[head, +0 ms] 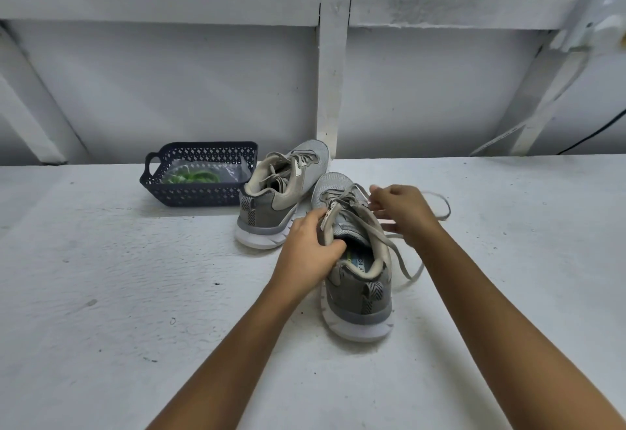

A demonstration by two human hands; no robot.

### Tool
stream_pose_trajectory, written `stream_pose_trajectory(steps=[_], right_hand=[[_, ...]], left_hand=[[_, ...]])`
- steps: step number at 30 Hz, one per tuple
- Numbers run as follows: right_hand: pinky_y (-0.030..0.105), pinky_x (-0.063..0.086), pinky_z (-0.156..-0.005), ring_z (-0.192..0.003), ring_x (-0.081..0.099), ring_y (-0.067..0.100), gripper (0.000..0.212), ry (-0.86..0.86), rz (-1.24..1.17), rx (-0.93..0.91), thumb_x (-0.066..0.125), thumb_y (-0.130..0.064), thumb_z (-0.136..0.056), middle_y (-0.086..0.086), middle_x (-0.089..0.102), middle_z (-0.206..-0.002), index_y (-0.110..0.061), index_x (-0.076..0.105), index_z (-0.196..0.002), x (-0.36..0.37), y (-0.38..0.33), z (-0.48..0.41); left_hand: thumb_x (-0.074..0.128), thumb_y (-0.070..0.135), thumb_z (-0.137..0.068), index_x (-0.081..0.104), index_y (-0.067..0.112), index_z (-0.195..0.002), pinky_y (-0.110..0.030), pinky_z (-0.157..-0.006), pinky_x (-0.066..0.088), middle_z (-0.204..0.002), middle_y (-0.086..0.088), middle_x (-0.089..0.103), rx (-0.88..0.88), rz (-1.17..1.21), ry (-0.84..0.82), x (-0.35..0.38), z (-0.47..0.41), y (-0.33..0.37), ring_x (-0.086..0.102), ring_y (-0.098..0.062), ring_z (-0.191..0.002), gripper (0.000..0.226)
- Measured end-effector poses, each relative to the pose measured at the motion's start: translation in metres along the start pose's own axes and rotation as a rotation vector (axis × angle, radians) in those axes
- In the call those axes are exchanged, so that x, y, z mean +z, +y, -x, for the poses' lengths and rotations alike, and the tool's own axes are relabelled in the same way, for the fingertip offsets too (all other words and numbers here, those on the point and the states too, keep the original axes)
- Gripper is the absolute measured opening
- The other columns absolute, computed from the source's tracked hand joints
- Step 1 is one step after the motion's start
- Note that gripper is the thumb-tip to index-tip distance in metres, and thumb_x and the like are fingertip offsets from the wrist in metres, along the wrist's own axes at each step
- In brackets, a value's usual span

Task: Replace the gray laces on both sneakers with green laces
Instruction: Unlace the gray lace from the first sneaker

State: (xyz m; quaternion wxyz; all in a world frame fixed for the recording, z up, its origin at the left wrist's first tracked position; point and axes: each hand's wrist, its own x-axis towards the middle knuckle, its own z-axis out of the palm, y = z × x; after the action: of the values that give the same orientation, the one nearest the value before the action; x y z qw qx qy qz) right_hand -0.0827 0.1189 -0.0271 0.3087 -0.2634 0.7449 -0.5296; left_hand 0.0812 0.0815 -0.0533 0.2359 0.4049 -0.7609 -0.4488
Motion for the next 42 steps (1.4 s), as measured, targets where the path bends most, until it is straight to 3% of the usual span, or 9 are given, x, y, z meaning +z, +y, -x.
stream_pose_trajectory(steps=[6, 11, 18, 25, 30, 34, 37, 39, 42], right_hand=[[0.035, 0.049, -0.082, -0.091, 0.062, 0.016, 0.022, 0.07, 0.193, -0.176, 0.052, -0.041, -0.092, -0.003, 0.065, -0.092, -0.021, 0.061, -0.094, 0.005, 0.019, 0.039], [0.046, 0.049, -0.09, -0.094, 0.062, 0.015, 0.009, 0.052, 0.277, -0.202, 0.057, -0.038, -0.089, -0.01, 0.063, -0.094, -0.033, 0.056, -0.096, 0.004, 0.025, 0.052], [0.046, 0.052, -0.085, -0.089, 0.064, 0.019, 0.028, -0.03, 0.25, -0.192, 0.066, -0.015, -0.081, -0.001, 0.065, -0.094, -0.029, 0.054, -0.102, 0.004, 0.02, 0.054], [0.032, 0.05, -0.075, -0.083, 0.06, 0.012, 0.008, 0.024, 0.334, -0.204, 0.052, -0.029, -0.091, -0.009, 0.061, -0.086, -0.027, 0.054, -0.099, 0.003, 0.015, 0.054], [0.018, 0.041, -0.057, -0.07, 0.054, 0.002, 0.006, 0.063, 0.318, -0.192, 0.051, -0.027, -0.091, -0.009, 0.059, -0.081, -0.022, 0.054, -0.092, 0.007, 0.014, 0.056], [0.032, 0.047, -0.072, -0.078, 0.058, 0.012, 0.007, 0.087, 0.344, -0.178, 0.051, -0.03, -0.09, -0.008, 0.06, -0.082, -0.024, 0.053, -0.09, 0.009, 0.015, 0.055], [0.038, 0.049, -0.082, -0.085, 0.06, 0.017, 0.007, 0.1, 0.353, -0.173, 0.051, -0.033, -0.09, -0.009, 0.061, -0.084, -0.026, 0.052, -0.09, 0.009, 0.016, 0.055], [0.039, 0.049, -0.082, -0.085, 0.06, 0.017, 0.008, 0.103, 0.345, -0.178, 0.051, -0.034, -0.09, -0.009, 0.061, -0.084, -0.027, 0.052, -0.089, 0.01, 0.017, 0.055], [0.039, 0.049, -0.083, -0.086, 0.06, 0.018, 0.01, 0.108, 0.343, -0.18, 0.051, -0.036, -0.091, -0.009, 0.062, -0.083, -0.027, 0.053, -0.088, 0.01, 0.018, 0.055]], left_hand=[[0.043, 0.046, -0.096, 0.058, 0.013, -0.106, -0.025, -0.067, 0.036, -0.09, 0.005, 0.059, 0.025, -0.115, -0.021, -0.02, -0.028, 0.017, 0.053, -0.011, -0.086, 0.038], [0.046, 0.019, -0.096, 0.064, 0.012, -0.118, -0.029, -0.089, 0.044, -0.118, -0.007, 0.065, 0.063, -0.356, -0.115, -0.026, -0.062, 0.025, 0.058, -0.022, -0.108, 0.029], [0.056, 0.01, -0.087, 0.073, 0.011, -0.098, -0.024, -0.08, 0.046, -0.102, -0.007, 0.071, 0.108, -0.498, -0.148, -0.025, -0.083, 0.034, 0.062, -0.02, -0.098, 0.02], [0.047, 0.005, -0.086, 0.064, 0.009, -0.082, -0.03, -0.07, 0.041, -0.088, -0.014, 0.062, 0.144, -0.655, -0.219, -0.019, -0.095, 0.036, 0.055, -0.027, -0.083, 0.018], [0.039, 0.003, -0.091, 0.058, 0.002, -0.092, -0.032, -0.073, 0.04, -0.096, -0.017, 0.059, 0.118, -0.561, -0.169, -0.019, -0.099, 0.04, 0.051, -0.026, -0.087, 0.019], [0.036, -0.003, -0.087, 0.049, 0.014, -0.079, -0.029, -0.065, 0.035, -0.083, -0.015, 0.05, 0.026, -0.237, -0.122, -0.014, -0.104, 0.049, 0.045, -0.022, -0.077, 0.023], [0.037, -0.003, -0.085, 0.056, 0.014, -0.103, -0.036, -0.077, 0.05, -0.107, -0.02, 0.06, -0.074, -0.026, -0.129, -0.009, -0.107, 0.048, 0.058, -0.032, -0.097, 0.031], [0.041, 0.002, -0.086, 0.052, 0.017, -0.117, -0.037, -0.083, 0.051, -0.113, -0.017, 0.06, -0.086, -0.046, -0.154, -0.011, -0.104, 0.046, 0.06, -0.027, -0.098, 0.036], [0.043, 0.004, -0.085, 0.055, 0.013, -0.114, -0.025, -0.065, 0.042, -0.09, -0.007, 0.057, -0.016, -0.26, -0.152, -0.023, -0.102, 0.044, 0.053, -0.021, -0.075, 0.033]])
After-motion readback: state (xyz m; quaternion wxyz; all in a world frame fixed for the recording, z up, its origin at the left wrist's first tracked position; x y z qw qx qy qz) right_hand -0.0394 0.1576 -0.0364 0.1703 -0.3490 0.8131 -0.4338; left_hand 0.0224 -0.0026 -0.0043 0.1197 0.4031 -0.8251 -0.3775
